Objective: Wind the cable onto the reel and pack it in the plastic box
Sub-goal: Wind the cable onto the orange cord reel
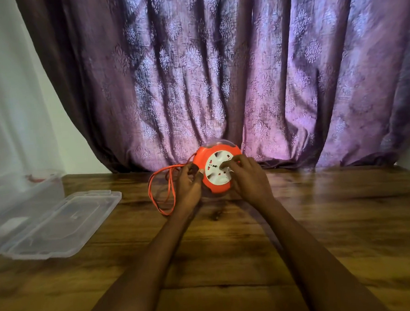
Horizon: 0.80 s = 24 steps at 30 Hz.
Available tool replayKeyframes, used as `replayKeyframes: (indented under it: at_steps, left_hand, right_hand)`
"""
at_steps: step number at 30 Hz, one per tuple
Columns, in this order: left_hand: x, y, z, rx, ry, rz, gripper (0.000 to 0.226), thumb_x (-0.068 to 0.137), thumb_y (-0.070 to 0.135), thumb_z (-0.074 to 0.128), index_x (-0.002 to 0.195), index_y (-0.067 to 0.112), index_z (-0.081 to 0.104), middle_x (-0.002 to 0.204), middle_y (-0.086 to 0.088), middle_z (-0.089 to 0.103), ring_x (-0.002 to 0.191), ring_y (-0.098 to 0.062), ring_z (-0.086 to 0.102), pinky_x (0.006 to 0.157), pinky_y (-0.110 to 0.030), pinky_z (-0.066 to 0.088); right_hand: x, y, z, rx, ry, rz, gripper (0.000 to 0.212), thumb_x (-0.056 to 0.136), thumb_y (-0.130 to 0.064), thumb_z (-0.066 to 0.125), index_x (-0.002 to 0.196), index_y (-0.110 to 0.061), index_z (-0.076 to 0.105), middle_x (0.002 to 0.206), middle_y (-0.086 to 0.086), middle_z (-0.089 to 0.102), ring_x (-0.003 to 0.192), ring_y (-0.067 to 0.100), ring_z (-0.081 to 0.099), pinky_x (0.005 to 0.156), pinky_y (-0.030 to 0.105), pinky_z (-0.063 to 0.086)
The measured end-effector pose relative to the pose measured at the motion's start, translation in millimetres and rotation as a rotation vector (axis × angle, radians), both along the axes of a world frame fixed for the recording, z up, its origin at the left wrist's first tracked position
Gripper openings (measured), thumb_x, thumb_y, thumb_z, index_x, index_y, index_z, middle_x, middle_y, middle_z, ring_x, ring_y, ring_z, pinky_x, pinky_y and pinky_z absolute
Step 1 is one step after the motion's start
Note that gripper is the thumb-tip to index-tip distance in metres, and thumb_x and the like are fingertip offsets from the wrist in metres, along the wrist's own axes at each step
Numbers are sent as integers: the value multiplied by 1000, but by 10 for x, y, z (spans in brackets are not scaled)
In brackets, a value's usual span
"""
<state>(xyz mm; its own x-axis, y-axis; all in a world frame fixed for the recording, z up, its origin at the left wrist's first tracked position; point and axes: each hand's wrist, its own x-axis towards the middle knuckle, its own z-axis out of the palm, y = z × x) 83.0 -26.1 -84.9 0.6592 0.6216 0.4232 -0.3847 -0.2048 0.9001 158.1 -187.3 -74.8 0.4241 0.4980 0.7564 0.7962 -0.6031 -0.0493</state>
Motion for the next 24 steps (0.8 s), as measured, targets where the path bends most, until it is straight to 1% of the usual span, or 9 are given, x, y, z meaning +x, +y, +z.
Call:
replayKeyframes:
  at_steps: [2,5,7,9,12,15,18,22,24]
  left_hand:
    - [-14,28,27,3,10,-39,17,94,4,59,111,2,59,105,-15,61,99,-31,60,94,-64,48]
    - [-37,94,67,61,36,-55,6,95,9,60,94,15,58,98,-22,62,94,-43,65,86,-62,53]
    - [-64,138,89,111,45,-53,10,95,12,60,88,19,57,90,-17,58,76,-32,67,71,-52,59]
    - [-71,163,92,116,66,-98,9,95,13,60,88,18,57,89,-15,54,68,-29,65,63,-56,59]
    - [-19,160,49,161,117,-127,5,94,13,60,91,11,56,86,-11,53,78,-50,63,77,-71,50]
    - [-20,150,55,182,138,-143,8,95,13,59,90,11,54,88,-11,55,88,-57,62,81,-72,48]
    - [-39,142,89,177,128,-133,8,95,14,61,92,10,55,91,-10,57,90,-54,63,81,-69,50]
    - [-85,38,114,237,73,-103,8,93,9,63,89,11,56,86,-5,54,81,-22,56,80,-46,51]
    - [-96,-12,104,222,61,-121,11,94,6,61,89,13,54,85,-3,52,83,-19,52,77,-43,48]
  right_hand:
    - [-3,-31,30,-133,-144,55,50,74,-27,46,120,-35,64,122,6,58,110,30,54,82,40,44]
    - [13,-64,36,-275,-203,17,52,80,-27,58,130,-42,58,135,8,54,124,32,51,91,43,41]
    - [31,-64,30,-337,-218,-20,56,82,-27,66,134,-45,54,142,9,51,129,33,48,95,45,39]
    - [29,-63,51,-408,-225,-26,58,79,-35,72,133,-46,55,144,8,51,131,33,46,98,45,37]
    - [16,-52,82,-503,-229,-10,62,68,-49,73,128,-46,60,144,9,52,132,34,47,100,46,38]
    - [24,-27,71,-537,-241,-48,62,64,-43,75,125,-45,62,145,11,51,131,35,49,101,48,36]
    - [96,-10,44,-546,-273,-76,68,66,-44,70,131,-46,54,150,11,46,131,36,47,103,51,32]
    - [253,-69,-14,-444,-373,-74,52,84,-48,48,136,-48,50,144,13,52,119,35,53,95,50,37]
    - [299,-70,-40,-387,-409,-98,53,87,-52,43,140,-49,46,138,14,54,114,34,52,91,49,37]
